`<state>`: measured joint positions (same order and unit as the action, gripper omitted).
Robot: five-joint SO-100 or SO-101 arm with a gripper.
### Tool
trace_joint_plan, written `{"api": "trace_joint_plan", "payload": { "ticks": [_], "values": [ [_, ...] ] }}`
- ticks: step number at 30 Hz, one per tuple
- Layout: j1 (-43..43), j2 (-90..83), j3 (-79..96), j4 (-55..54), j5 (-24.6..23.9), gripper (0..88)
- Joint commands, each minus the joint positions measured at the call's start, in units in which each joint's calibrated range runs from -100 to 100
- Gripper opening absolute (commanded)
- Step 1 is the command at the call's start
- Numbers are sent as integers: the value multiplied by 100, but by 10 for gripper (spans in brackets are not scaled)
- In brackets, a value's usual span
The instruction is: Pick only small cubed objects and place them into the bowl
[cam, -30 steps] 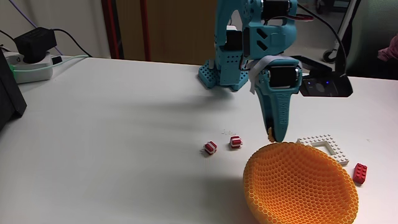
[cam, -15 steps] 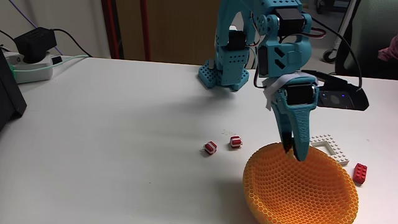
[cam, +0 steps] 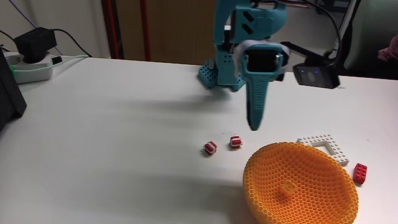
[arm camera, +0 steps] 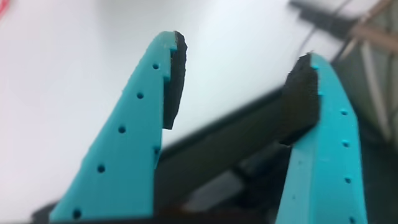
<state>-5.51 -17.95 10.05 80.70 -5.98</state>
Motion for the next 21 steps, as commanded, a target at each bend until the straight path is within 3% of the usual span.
{"api": "trace_joint_plan", "payload": {
  "ticks": [1,7,21],
  "values": [
    [840,-402,30,427,225,234],
    [1250,432,425,453,215,201],
    [1222,1814,627,583,357,188]
  ]
}}
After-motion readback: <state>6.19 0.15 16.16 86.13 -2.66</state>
